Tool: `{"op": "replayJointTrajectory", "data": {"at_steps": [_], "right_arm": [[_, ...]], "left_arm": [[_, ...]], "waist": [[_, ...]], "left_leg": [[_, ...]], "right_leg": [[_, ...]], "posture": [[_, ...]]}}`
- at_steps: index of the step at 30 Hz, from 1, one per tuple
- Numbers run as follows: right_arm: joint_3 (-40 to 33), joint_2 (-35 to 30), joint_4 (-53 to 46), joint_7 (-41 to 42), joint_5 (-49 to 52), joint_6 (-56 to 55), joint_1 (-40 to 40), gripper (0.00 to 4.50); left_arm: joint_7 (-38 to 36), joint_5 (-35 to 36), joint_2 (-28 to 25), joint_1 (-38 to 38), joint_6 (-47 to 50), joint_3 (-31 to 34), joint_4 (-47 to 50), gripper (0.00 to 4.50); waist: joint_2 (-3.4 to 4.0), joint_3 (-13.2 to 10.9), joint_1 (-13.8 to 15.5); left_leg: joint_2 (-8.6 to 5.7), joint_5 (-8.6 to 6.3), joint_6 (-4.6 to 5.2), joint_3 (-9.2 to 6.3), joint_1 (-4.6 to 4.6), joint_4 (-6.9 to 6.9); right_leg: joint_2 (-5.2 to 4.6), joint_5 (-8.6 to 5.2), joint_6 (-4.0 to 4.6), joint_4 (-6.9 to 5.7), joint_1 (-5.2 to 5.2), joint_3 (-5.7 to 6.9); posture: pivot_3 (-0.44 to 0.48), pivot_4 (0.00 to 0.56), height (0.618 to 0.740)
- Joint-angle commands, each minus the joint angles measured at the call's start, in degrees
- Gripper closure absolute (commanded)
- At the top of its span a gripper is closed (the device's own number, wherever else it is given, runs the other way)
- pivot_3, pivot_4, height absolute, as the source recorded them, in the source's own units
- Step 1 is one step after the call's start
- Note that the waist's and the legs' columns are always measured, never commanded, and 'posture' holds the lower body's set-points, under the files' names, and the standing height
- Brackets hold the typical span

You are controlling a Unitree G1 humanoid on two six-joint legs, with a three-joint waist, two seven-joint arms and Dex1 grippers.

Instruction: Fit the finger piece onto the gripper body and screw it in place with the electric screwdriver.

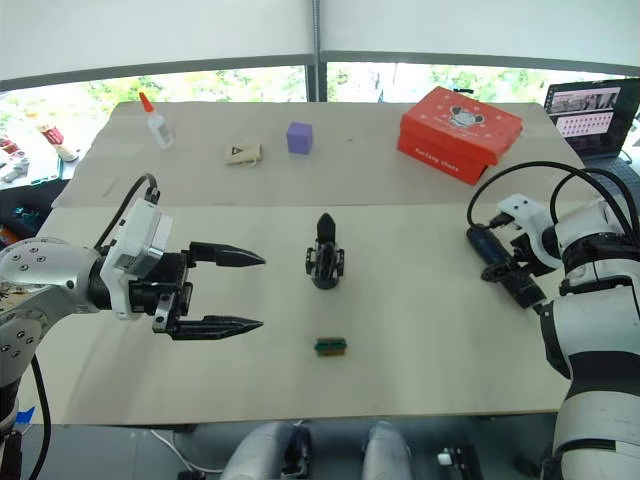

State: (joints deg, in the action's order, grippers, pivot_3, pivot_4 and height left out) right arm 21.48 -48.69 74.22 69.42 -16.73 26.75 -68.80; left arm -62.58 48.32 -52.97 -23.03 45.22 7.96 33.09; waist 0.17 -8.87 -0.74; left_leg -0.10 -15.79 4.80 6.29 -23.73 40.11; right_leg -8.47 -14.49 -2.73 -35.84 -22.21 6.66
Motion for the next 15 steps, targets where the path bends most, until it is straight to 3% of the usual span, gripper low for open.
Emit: {"op": "replayJointTrajectory", "data": {"at_steps": [1,4,5,12,15], "right_arm": [[-0.31,-2.70,0.33,3.11,-1.53,-1.19,-0.87,1.51],[-1.07,-2.79,0.02,3.27,-1.40,-2.55,-0.19,2.59],[-1.29,-2.91,-0.33,4.13,-1.27,-3.83,-0.20,2.77],[-1.38,-4.40,-5.20,16.90,-0.50,-13.69,-1.68,2.77],[-0.54,-5.26,-12.43,21.07,-0.20,-23.78,3.37,2.77]], "left_arm": [[-1.95,-1.35,-1.60,0.06,-2.89,0.07,0.43,0.00],[-1.79,-2.28,-0.99,-0.13,-4.03,-0.79,-0.58,0.00],[-2.02,-2.56,-1.00,-0.13,-4.41,-1.01,-0.88,0.00],[-3.43,-3.61,-0.91,0.26,-6.32,-2.76,-1.17,0.00],[-3.90,-5.21,-0.71,1.31,-8.24,-4.03,-0.56,0.00]], "waist": [[0.01,0.00,-0.22],[0.01,0.00,-0.29],[0.01,0.00,-0.29],[0.33,-0.21,-0.33],[0.50,-0.31,-0.26]], "left_leg": [[0.01,0.00,0.00,0.01,0.00,-0.01],[0.03,0.00,-0.01,0.02,0.02,-0.02],[0.02,0.01,-0.01,0.03,0.02,-0.02],[0.02,0.01,-0.01,0.07,0.01,-0.04],[0.01,0.01,-0.01,0.10,0.02,-0.03]], "right_leg": [[0.02,0.00,0.00,0.00,0.00,0.00],[0.03,0.00,0.00,0.00,0.00,-0.02],[0.03,0.00,0.00,0.00,0.00,-0.04],[0.04,0.00,0.00,0.01,-0.05,-0.10],[0.03,0.00,0.00,-0.01,-0.07,-0.15]], "posture": [[0.000,0.150,0.740],[0.000,0.150,0.740],[0.000,0.150,0.740],[0.000,0.150,0.740],[0.000,0.150,0.740]]}}
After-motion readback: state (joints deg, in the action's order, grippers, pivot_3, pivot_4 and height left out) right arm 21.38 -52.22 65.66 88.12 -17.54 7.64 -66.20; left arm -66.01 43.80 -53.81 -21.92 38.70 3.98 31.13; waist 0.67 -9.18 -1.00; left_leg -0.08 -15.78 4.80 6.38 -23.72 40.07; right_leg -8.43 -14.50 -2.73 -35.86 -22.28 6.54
